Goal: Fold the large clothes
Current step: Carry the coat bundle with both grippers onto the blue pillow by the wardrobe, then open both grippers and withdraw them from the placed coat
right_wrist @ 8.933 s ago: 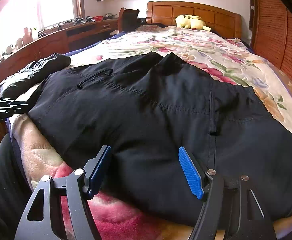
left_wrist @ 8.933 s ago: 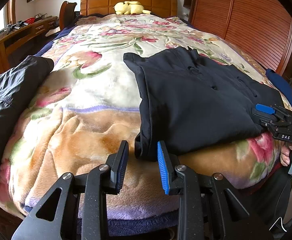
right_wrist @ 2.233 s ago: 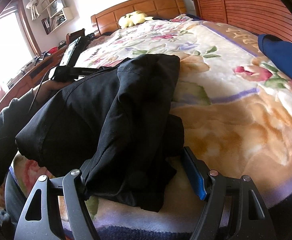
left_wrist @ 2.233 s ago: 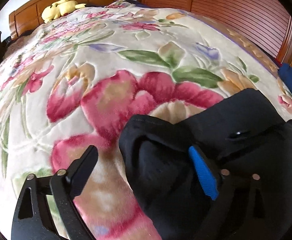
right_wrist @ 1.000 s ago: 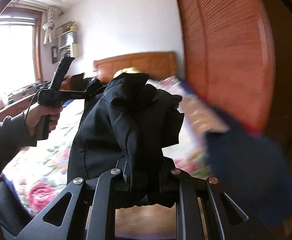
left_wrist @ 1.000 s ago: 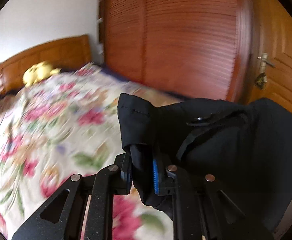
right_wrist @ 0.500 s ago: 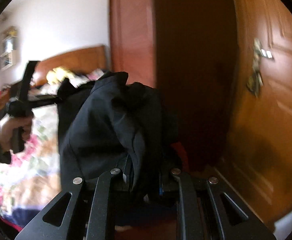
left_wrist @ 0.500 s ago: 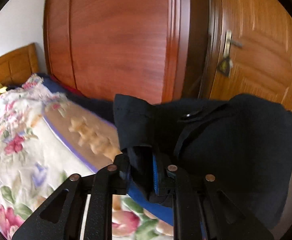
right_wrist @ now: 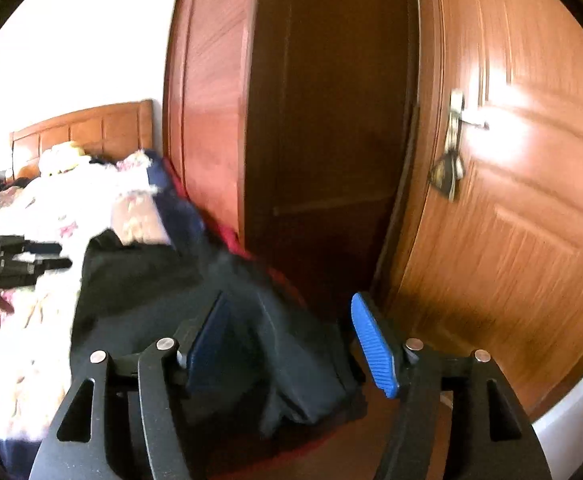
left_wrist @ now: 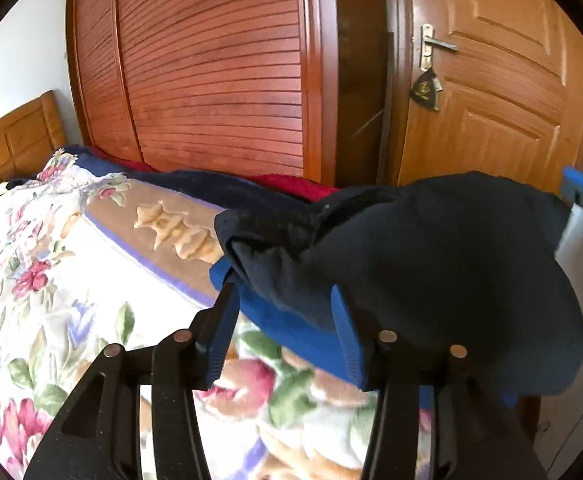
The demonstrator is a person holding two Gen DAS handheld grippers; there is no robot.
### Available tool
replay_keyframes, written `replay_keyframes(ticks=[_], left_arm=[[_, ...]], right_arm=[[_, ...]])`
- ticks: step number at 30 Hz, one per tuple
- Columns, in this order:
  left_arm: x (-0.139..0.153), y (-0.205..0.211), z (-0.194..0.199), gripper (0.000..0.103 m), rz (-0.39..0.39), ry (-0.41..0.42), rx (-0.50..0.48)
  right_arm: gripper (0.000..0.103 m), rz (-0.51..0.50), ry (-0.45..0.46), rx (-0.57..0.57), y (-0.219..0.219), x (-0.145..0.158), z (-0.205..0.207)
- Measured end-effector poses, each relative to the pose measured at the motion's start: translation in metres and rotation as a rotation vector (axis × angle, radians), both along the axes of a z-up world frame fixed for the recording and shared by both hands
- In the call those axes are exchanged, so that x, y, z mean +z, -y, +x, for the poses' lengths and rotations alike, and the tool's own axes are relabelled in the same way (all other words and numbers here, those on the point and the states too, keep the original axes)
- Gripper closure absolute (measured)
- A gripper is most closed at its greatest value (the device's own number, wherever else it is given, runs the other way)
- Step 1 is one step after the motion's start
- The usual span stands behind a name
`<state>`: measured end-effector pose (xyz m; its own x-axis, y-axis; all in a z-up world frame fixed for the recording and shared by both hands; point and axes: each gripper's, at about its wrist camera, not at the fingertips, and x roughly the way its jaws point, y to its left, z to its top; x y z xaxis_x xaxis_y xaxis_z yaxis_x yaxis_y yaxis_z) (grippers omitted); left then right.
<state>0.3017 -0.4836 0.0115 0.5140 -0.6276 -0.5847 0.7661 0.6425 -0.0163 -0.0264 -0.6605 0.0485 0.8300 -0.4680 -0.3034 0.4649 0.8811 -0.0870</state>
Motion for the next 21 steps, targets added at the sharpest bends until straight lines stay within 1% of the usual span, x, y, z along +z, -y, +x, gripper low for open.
replay_keyframes(ticks=[2,4,5,6,8,9,11,13,14,16,17,18,20,21], left_arm=[[0.000,-0.013,-0.010,0.051,-0.016,0.000,-0.005],[0.000,-0.022,-0.018,0.049,-0.023,0.003,-0.008],[-0.001,-0.026,-0.021,0.040,-0.016,0.001,-0.008],[0.000,-0.033,-0.026,0.035,-0.020,0.002,-0.010],[0.000,-0.045,-0.034,0.034,-0.027,-0.002,-0.014],[0.001,-0.050,-0.037,0.034,-0.031,-0.003,-0.013],[0.003,-0.063,-0.043,0.032,-0.041,0.000,-0.003],[0.006,-0.075,-0.049,0.031,-0.047,0.010,0.003],[0.007,-0.081,-0.052,0.031,-0.048,0.016,0.005],[0.008,-0.093,-0.058,0.031,-0.045,0.018,0.006],[0.008,-0.099,-0.061,0.031,-0.045,0.014,0.007],[0.008,-0.105,-0.063,0.031,-0.049,0.010,0.009],[0.008,-0.118,-0.068,0.031,-0.059,0.000,0.010],[0.008,-0.125,-0.072,0.031,-0.061,-0.004,0.012]], right_arm=[[0.036,0.010,-0.018,0.084,-0.012,0.001,0.012],[0.036,0.009,-0.068,0.125,-0.020,-0.010,0.026],[0.036,0.016,-0.099,0.130,-0.021,-0.016,0.035],[0.036,0.032,-0.126,0.130,-0.009,-0.021,0.045],[0.036,0.105,-0.198,0.144,0.005,-0.041,0.068],[0.036,0.124,-0.217,0.137,0.017,-0.044,0.084],[0.036,0.163,-0.236,0.121,0.025,-0.060,0.090],[0.036,0.221,-0.233,0.120,0.034,-0.063,0.095],[0.036,0.230,-0.225,0.120,0.037,-0.062,0.095],[0.036,0.219,-0.240,0.118,0.028,-0.054,0.097],[0.036,0.222,-0.248,0.114,0.029,-0.053,0.098],[0.036,0.224,-0.253,0.108,0.020,-0.056,0.093],[0.036,0.227,-0.264,0.085,0.021,-0.051,0.095],[0.036,0.219,-0.270,0.066,0.007,-0.051,0.102]])
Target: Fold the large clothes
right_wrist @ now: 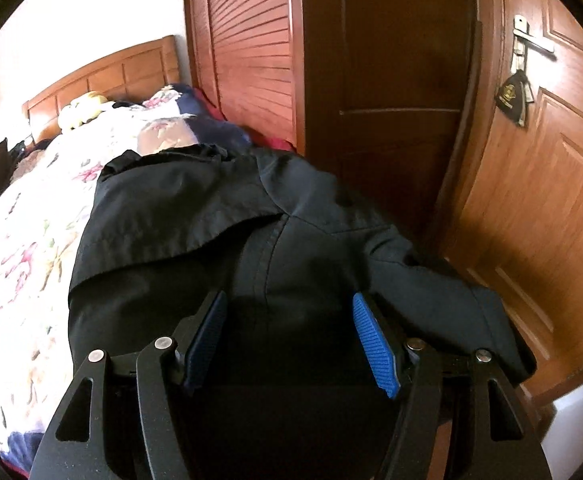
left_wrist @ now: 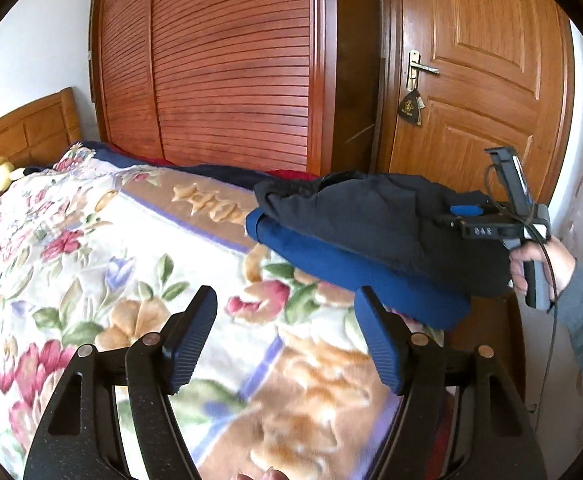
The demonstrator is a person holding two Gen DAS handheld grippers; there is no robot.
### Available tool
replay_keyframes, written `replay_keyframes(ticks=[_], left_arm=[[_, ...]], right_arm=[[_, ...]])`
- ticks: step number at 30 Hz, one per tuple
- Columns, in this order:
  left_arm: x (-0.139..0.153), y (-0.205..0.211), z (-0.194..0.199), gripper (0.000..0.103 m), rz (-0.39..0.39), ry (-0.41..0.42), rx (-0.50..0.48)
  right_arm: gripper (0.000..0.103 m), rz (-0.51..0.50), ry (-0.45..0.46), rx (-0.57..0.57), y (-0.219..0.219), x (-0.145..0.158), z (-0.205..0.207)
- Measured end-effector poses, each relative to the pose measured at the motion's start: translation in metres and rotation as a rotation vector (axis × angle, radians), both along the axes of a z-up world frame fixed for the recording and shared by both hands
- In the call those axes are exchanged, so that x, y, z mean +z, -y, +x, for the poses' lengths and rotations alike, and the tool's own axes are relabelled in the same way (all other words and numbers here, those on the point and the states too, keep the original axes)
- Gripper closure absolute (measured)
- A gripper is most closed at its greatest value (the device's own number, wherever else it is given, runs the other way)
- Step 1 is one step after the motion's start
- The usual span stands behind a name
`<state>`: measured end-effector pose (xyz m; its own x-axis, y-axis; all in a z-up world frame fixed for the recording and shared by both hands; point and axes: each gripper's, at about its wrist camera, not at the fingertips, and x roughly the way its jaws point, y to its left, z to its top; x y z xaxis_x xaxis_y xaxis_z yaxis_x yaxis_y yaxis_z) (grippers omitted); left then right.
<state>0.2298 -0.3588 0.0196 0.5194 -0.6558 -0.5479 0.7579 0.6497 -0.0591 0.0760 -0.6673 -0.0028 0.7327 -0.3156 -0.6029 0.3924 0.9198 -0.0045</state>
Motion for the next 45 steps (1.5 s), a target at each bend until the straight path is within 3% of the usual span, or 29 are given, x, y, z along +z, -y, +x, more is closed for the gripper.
replay_keyframes(ticks=[3,8,13,19,24,28,36,45], left_arm=[[-0.001,-0.025,-0.013,0.031,-0.004,-0.007,0.012],[-0.003,-0.070,-0.038,0.031,0.021,0.013,0.091],[-0.010,-0.129,-0.060,0.031,0.010,-0.007,0.203],[-0.027,-0.189,-0.083,0.031,0.053,-0.037,0.358],[-0.038,-0.244,-0.100,0.031,0.069,-0.076,0.509],[-0.040,-0.282,-0.113,0.031,0.038,-0.093,0.583],[-0.035,-0.341,-0.140,0.031,0.022,-0.066,0.742],[-0.021,-0.375,-0.177,0.031,0.013,0.025,0.847]], right_arm=[[0.036,-0.092,0.006,-0.071,-0.026,0.016,-0.012],[0.036,-0.129,0.057,0.012,-0.091,0.037,-0.027],[0.035,-0.115,0.094,0.173,-0.177,0.035,-0.031],[0.021,-0.063,0.116,0.343,-0.274,0.027,-0.027],[0.020,-0.037,0.137,0.457,-0.340,0.019,-0.024],[0.020,-0.028,0.134,0.566,-0.392,0.011,-0.021],[0.020,0.002,0.151,0.710,-0.449,-0.002,-0.027],[0.020,0.019,0.227,0.731,-0.459,-0.009,-0.035]])
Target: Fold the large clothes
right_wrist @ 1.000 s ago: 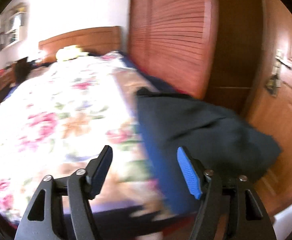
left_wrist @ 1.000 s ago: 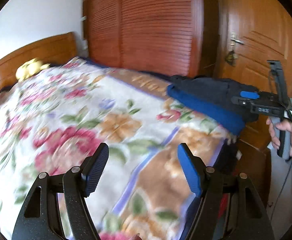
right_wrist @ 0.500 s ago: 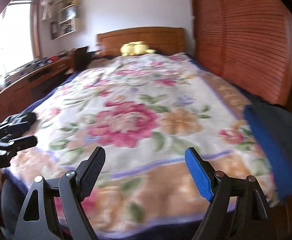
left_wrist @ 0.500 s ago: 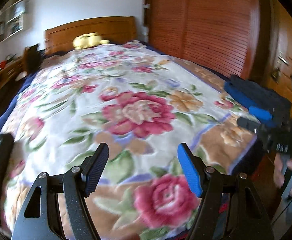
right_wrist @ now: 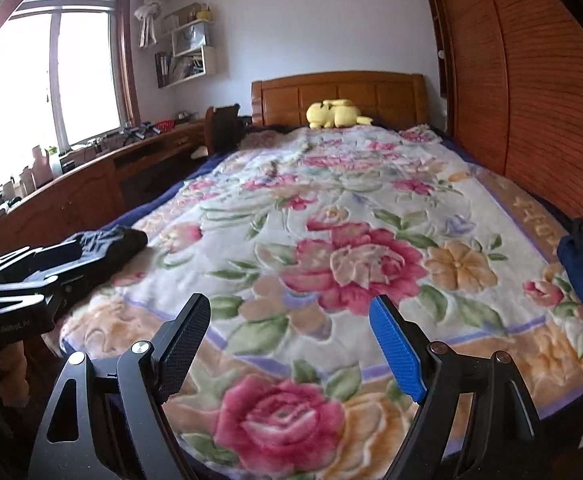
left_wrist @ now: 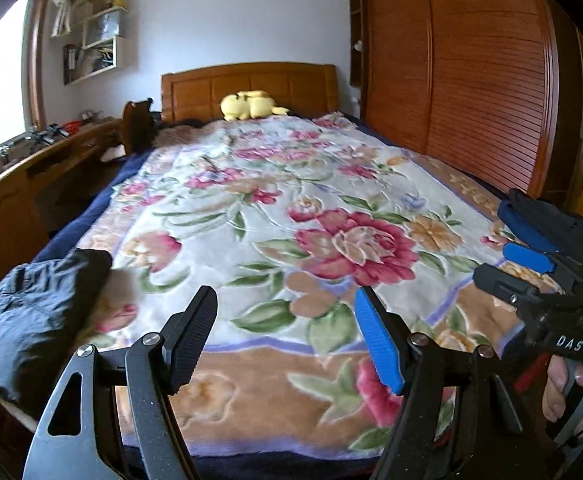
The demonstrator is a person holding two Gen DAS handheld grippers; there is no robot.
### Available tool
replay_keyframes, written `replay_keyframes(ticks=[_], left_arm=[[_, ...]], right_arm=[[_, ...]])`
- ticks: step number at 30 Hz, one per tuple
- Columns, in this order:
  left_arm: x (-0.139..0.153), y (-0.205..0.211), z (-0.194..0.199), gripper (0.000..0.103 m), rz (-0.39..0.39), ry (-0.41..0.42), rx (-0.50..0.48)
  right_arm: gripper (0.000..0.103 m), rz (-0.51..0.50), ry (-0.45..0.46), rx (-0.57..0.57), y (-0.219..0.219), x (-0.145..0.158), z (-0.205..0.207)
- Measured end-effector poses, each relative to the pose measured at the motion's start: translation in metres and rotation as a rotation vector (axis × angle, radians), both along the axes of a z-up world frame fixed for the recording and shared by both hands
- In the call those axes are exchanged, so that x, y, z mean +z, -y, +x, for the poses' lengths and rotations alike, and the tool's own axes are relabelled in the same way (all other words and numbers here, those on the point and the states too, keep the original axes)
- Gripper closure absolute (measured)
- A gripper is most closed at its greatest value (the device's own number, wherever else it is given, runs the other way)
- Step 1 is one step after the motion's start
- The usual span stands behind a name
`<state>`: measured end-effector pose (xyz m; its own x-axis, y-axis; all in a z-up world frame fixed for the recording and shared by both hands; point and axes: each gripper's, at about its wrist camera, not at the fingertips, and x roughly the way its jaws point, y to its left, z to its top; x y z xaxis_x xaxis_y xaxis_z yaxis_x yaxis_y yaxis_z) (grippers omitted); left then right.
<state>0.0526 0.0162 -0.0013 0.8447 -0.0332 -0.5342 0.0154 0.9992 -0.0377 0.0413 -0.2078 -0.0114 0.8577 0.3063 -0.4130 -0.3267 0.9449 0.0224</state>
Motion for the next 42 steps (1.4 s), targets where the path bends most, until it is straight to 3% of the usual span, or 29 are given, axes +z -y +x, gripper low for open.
replay_keyframes(ticks=[11,42], left_arm=[[0.007,-0.014,-0.015,0.031,-0.033,0.029,0.023],[0.005,-0.007,-0.021,0.031,-0.025,0.039,0.024]], right_arm=[[0.020,-0.020,0.059,-0.026,-0.004,-0.023,0.003],[0.020,0.008,0.062,-0.049,-0.007,-0.016,-0.009]])
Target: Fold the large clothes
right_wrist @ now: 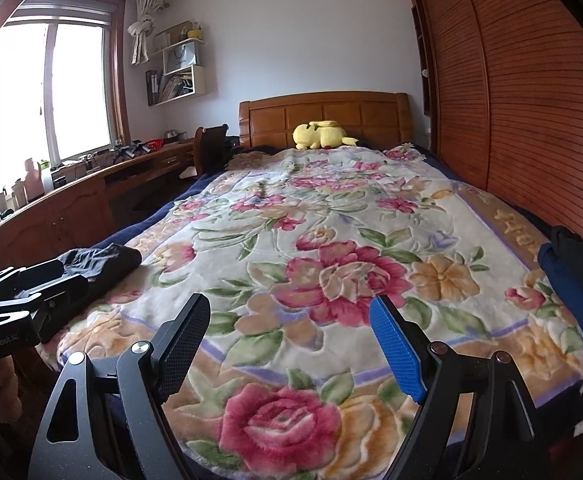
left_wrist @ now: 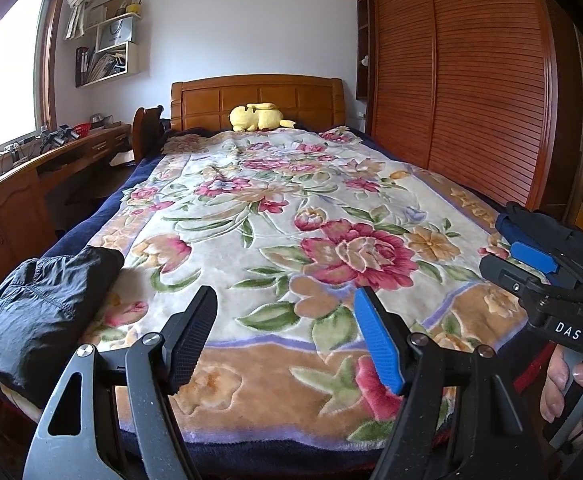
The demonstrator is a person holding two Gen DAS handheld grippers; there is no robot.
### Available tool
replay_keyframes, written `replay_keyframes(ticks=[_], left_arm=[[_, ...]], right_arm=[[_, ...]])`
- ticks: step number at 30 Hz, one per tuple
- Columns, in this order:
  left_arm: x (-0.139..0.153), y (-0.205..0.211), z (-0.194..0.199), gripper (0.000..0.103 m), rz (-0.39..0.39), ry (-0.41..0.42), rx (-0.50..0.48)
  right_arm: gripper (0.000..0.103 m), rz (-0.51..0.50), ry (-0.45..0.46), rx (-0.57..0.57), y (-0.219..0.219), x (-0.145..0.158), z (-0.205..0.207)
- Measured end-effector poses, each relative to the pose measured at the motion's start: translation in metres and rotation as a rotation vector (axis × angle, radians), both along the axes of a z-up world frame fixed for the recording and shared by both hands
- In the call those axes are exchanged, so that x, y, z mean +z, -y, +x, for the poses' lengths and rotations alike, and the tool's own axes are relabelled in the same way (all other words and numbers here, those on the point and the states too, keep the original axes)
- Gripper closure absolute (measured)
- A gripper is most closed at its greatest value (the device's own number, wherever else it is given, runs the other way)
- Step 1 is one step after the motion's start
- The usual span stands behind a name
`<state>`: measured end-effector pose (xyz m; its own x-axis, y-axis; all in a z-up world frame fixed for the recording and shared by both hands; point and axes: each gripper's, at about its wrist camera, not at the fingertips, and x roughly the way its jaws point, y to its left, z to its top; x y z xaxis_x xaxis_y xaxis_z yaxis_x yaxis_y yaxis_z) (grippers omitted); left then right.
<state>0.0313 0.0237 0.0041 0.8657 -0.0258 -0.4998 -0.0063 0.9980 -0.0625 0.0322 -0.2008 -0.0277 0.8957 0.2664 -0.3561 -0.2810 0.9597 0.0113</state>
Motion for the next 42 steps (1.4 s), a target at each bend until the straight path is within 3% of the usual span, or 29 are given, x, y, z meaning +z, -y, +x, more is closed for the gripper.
replay_keyframes(ticks=[42], left_arm=[[0.0016,0.0044,-0.0026,0.031,0.004,0.001,0.000]], right_arm=[[0.020,0.008,0.010,-0.004,0.0007,0.0009,-0.0005]])
